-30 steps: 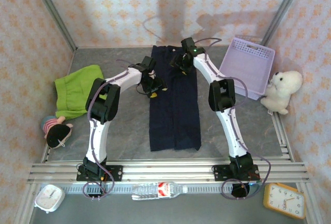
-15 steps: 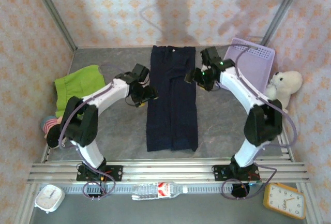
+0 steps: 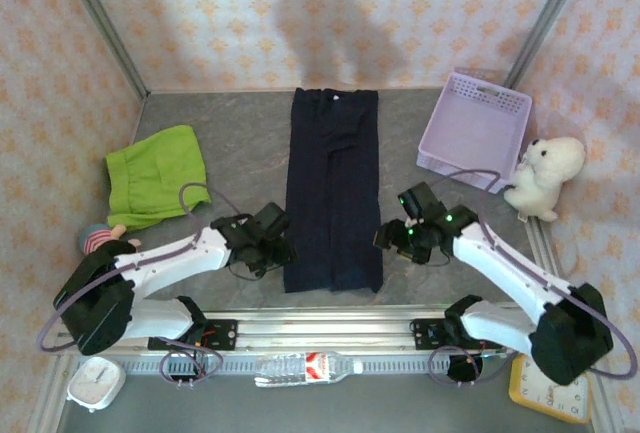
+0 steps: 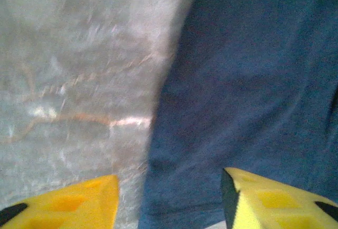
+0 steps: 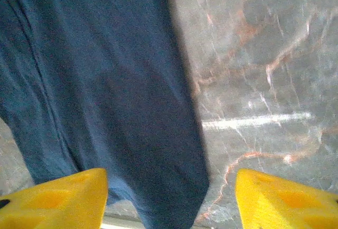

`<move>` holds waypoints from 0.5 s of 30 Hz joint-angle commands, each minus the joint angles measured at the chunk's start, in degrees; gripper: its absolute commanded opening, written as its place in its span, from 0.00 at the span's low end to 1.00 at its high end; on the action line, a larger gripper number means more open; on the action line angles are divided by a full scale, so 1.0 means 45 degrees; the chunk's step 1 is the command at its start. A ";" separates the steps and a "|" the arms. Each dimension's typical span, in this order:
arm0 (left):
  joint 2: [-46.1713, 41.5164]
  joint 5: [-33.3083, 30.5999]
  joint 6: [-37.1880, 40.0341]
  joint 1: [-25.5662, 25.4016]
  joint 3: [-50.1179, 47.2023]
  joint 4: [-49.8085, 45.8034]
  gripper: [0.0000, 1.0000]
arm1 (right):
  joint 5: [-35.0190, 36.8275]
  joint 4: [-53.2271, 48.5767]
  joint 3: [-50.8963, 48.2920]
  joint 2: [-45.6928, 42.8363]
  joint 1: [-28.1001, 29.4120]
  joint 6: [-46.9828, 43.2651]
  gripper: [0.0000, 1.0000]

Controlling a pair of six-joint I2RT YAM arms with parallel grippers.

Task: Fold and stack the mixed laundry pile

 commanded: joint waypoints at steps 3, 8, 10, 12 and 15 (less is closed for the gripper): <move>-0.0281 -0.1334 -0.2193 -0.1734 -0.0587 0.0460 0.44 | 0.0123 0.0977 -0.1717 -0.0928 0.1083 0.1918 0.54; 0.0145 -0.1823 -0.3040 -0.2812 -0.0641 0.0670 0.41 | 0.0530 0.1684 -0.2032 -0.0799 0.2248 0.2583 0.53; 0.0302 -0.1951 -0.3188 -0.2925 -0.0670 0.0846 0.42 | 0.0537 0.2026 -0.2108 -0.0517 0.2422 0.2704 0.53; 0.0513 -0.2067 -0.3237 -0.2960 -0.0660 0.1025 0.43 | 0.0473 0.2482 -0.2227 -0.0166 0.2632 0.2857 0.52; 0.0957 -0.2097 -0.3218 -0.2970 -0.0523 0.1443 0.45 | 0.0630 0.2933 -0.2255 0.0516 0.3099 0.3019 0.52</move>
